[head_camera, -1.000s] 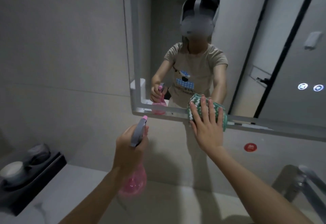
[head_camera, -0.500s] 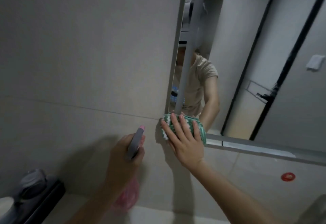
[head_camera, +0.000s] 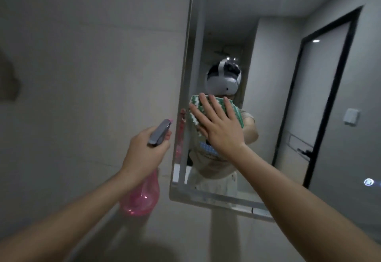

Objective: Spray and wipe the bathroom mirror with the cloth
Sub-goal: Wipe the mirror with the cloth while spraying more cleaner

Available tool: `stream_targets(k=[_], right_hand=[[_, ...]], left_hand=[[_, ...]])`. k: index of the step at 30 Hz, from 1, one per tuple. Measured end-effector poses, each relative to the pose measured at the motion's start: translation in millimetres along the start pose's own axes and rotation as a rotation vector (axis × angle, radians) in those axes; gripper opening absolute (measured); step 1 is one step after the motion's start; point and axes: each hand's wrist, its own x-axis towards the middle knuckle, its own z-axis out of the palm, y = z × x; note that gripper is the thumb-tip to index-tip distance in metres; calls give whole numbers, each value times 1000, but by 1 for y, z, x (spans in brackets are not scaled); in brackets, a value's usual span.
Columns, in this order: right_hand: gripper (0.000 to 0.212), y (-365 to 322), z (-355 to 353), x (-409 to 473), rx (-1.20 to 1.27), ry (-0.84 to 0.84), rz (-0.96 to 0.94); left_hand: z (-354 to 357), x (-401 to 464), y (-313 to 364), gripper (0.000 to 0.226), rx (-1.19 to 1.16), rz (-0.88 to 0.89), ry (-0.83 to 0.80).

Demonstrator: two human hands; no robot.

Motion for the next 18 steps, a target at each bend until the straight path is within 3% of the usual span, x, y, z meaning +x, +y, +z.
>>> stream_targets(k=[5,11,14,18], right_hand=[[57,57,-20,30,-1,-18,57],[58,118,-40,74,-42,-24,131],[57,141,-51,108,-51,-3,172],[56,174,-71,163,-16,0,247]], left_hand=[[-13,51,62,7,-35,43,94],[-18,98,104,5,-74,102,56],[-20,125,119,24,-76,152,77],[-29,158,136,16,-61,194,102]])
